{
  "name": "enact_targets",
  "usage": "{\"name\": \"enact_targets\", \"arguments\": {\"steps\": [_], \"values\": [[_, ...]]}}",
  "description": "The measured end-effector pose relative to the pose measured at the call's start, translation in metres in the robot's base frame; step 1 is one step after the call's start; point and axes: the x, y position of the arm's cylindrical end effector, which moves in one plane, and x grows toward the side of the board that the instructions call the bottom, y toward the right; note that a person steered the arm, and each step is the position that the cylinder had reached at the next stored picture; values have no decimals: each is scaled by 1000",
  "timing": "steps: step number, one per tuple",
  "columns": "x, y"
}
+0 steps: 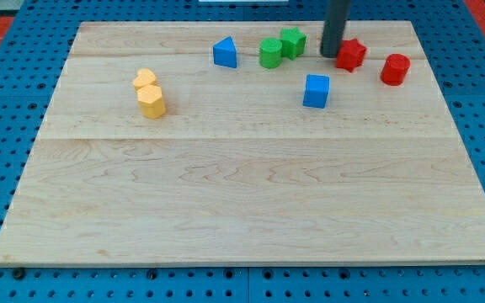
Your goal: Push the blue triangle left a bit
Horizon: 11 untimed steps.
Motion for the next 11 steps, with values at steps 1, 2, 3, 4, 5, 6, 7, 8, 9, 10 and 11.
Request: {"name": "enact_targets", "arguments": {"steps": [1,2,3,4,5,6,7,8,9,10,11], "values": [[0,45],[-6,27],[-42,38],[-79,19],[-77,-12],[-77,-69],[-47,-125],[-19,-163],[39,-167],[82,-100],[130,-112]]}}
